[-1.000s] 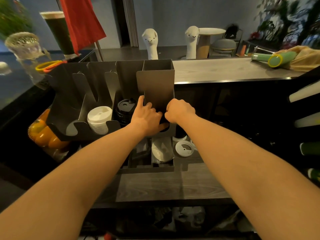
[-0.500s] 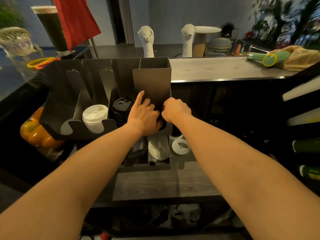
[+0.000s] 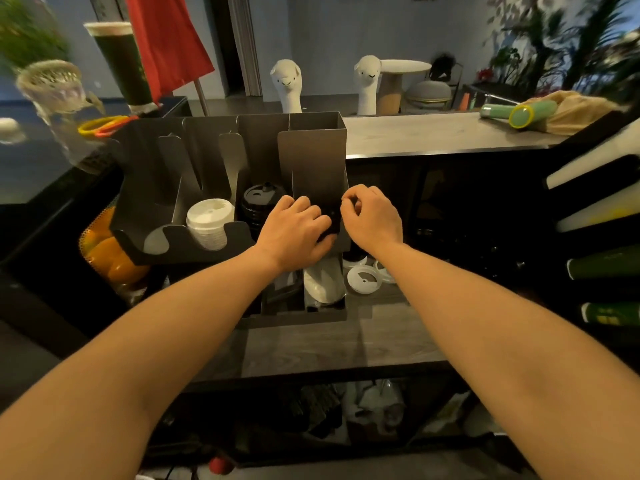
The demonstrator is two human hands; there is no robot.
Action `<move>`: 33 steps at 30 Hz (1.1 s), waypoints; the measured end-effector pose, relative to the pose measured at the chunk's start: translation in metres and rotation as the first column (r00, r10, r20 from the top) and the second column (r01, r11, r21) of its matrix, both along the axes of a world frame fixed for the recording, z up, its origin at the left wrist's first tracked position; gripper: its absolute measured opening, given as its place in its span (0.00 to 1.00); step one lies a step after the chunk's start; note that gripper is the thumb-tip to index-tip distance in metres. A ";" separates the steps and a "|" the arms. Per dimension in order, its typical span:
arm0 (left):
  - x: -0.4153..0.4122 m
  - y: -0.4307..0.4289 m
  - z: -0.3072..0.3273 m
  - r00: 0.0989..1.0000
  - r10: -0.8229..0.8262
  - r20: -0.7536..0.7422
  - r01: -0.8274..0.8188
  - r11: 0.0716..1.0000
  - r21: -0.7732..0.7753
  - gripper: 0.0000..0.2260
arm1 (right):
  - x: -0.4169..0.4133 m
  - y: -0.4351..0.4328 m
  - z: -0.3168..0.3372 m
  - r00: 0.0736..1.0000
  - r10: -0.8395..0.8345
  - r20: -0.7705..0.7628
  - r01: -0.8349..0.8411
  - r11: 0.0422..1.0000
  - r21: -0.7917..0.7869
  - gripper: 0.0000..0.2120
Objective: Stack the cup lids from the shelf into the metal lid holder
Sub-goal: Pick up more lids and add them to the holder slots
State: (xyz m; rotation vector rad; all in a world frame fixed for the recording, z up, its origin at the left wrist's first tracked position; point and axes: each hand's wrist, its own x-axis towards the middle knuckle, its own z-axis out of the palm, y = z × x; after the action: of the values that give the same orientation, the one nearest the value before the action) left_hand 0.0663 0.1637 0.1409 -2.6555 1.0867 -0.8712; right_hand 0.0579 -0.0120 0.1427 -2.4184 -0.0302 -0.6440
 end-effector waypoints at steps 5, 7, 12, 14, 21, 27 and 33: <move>-0.031 -0.006 -0.026 0.988 -0.036 -0.150 0.035 0.999 -0.010 0.16 | -0.045 0.004 -0.034 0.997 -0.020 -0.078 0.025 0.998 0.054 0.17; -0.045 -0.016 -0.037 0.965 -0.023 -0.260 0.016 0.999 -0.028 0.16 | -0.061 0.003 -0.044 0.993 -0.055 -0.107 0.062 0.996 0.058 0.20; -0.067 -0.042 -0.065 0.897 -0.028 -0.441 0.004 0.999 -0.055 0.15 | -0.086 -0.018 -0.070 0.963 -0.117 -0.243 0.116 0.993 -0.017 0.17; -0.069 -0.051 -0.076 0.857 -0.009 -0.516 -0.012 0.999 -0.037 0.15 | -0.092 -0.032 -0.082 0.941 -0.148 -0.306 0.136 0.989 -0.059 0.15; -0.048 -0.088 -0.118 0.730 0.105 -0.675 -0.120 0.992 0.025 0.18 | -0.085 -0.089 -0.125 0.860 -0.236 -0.452 0.178 0.970 -0.166 0.13; -0.012 -0.132 -0.145 0.640 0.212 -0.739 -0.213 0.972 0.094 0.18 | -0.039 -0.130 -0.151 0.813 -0.247 -0.527 0.165 0.966 -0.198 0.14; 0.025 -0.166 -0.170 0.454 0.329 -0.828 -0.386 0.910 0.151 0.24 | 0.000 -0.156 -0.176 0.764 -0.233 -0.602 0.130 0.969 -0.210 0.19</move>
State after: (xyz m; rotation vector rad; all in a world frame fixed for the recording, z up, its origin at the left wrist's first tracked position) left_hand 0.0908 -0.0019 -0.0292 -3.2049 0.4903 0.5963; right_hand 0.0581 -0.1683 -0.0337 -2.6935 0.4546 0.1239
